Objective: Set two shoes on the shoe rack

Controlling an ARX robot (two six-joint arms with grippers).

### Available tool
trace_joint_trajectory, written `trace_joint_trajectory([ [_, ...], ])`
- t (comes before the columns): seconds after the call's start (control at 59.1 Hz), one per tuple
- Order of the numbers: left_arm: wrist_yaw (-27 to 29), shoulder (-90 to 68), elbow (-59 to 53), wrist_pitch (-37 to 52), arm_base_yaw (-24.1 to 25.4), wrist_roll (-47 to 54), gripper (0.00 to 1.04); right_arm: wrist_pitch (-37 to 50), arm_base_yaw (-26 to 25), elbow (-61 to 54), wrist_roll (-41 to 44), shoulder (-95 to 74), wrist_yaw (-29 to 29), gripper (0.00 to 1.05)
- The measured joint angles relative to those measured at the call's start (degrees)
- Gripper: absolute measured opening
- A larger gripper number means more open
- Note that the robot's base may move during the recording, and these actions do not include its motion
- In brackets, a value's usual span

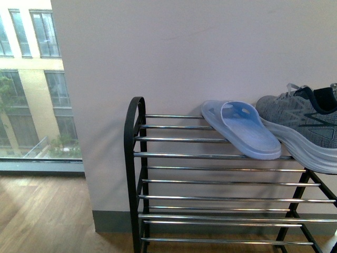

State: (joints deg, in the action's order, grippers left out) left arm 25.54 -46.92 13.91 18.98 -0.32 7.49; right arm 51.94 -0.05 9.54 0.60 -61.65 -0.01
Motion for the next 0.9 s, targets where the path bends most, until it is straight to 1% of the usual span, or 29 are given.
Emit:
trace_joint_trajectory([
  [0.034, -3.6, -0.5, 2.4, -4.2, -1.0, -6.5, 0.02, 0.0, 0.0, 0.0, 0.0, 0.0, 0.0, 0.95],
  [0.085, -5.8, -2.1, 5.6, -6.6, -2.7, -13.9, 0.02, 0.0, 0.0, 0.0, 0.0, 0.0, 0.0, 0.95],
  [0.135, -6.1, -4.7, 9.4, -7.1, -5.1, -19.9, 0.02, 0.0, 0.0, 0.0, 0.0, 0.0, 0.0, 0.95],
  [0.152, -6.1, -5.4, 10.2, -7.1, -5.6, -20.4, 0.02, 0.0, 0.0, 0.0, 0.0, 0.0, 0.0, 0.95],
  [0.22, -6.3, -10.5, 16.4, -7.4, -9.8, -26.8, 0.02, 0.0, 0.0, 0.0, 0.0, 0.0, 0.0, 0.95],
  [0.321, -6.4, -19.4, 25.7, -8.1, -16.4, -30.2, 0.02, 0.0, 0.0, 0.0, 0.0, 0.0, 0.0, 0.95],
  [0.44, -6.3, -28.9, 35.1, -9.7, -22.1, -30.6, 0.02, 0.0, 0.0, 0.0, 0.0, 0.0, 0.0, 0.95],
  [0.524, -6.2, -38.3, 44.9, -12.0, -26.1, -29.8, 0.02, 0.0, 0.0, 0.0, 0.0, 0.0, 0.0, 0.95],
  [0.609, -5.9, -46.3, 53.4, -14.9, -27.4, -29.4, 0.02, 0.0, 0.0, 0.0, 0.0, 0.0, 0.0, 0.95],
  [0.727, -4.8, -54.0, 62.1, -18.9, -27.2, -29.5, 0.02, 0.0, 0.0, 0.0, 0.0, 0.0, 0.0, 0.95],
  [0.778, -4.6, -59.1, 67.8, -21.6, -26.9, -29.5, 0.02, 0.0, 0.0, 0.0, 0.0, 0.0, 0.0, 0.95],
  [0.896, -6.2, -66.9, 77.6, -27.0, -27.1, -29.7, 0.02, 0.0, 0.0, 0.0, 0.0, 0.0, 0.0, 0.95],
])
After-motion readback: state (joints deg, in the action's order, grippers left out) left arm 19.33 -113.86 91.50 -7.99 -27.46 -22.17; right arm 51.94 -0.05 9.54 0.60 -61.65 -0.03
